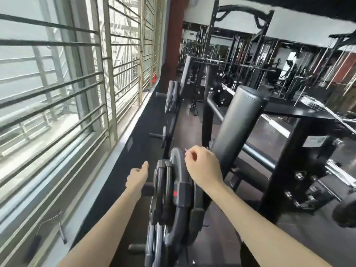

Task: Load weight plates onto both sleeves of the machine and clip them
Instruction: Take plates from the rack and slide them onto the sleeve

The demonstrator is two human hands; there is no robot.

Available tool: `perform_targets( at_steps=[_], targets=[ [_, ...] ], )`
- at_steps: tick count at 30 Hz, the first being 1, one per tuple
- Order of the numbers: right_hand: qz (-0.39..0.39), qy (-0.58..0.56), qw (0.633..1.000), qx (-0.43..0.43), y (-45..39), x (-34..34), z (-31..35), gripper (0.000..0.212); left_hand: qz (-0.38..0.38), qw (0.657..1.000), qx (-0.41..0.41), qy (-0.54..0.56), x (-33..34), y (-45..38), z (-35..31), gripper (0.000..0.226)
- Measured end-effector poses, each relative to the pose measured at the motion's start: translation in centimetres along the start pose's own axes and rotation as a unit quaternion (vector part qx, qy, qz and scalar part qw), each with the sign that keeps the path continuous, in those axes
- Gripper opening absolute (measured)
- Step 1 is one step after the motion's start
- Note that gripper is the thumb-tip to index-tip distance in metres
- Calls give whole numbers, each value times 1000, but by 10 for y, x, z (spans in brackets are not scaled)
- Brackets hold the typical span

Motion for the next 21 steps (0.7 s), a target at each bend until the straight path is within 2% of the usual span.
perform_targets(
  at_steps=[2, 5, 7, 13, 15, 17, 21],
  targets=[
    [63, 33, 997, -10, -8, 23, 15, 34, 35, 989, -113, 87, -3, 0, 17, 92],
    [111, 167, 977, -65, -15, 65, 23, 37, 110, 958, -231, 132, -9, -3, 46, 82],
    [149, 227, 959, -83, -19, 87, 26, 45, 167, 935, -281, 135, -8, -2, 58, 86],
    [244, 364, 896, -79, -28, 108, 35, 68, 247, 883, -363, 166, -4, -13, 55, 107],
    [256, 382, 885, -72, -28, 112, 38, 67, 269, 872, -371, 175, -6, -18, 56, 115],
    [253, 399, 878, -81, -26, 115, 40, 57, 291, 864, -375, 170, -5, -22, 59, 112],
    [236, 396, 884, -81, -26, 121, 39, 48, 260, 892, -354, 107, -2, -25, 60, 94]
  ],
)
Point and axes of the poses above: each hand's wrist, its own y-axis away from the middle knuckle, its own x-axis out of the palm, z = x × y, the point moved 1 cm from there along -y, towards the middle knuckle, and after that the axes turned 9 degrees about -z, right-handed, at the moved point
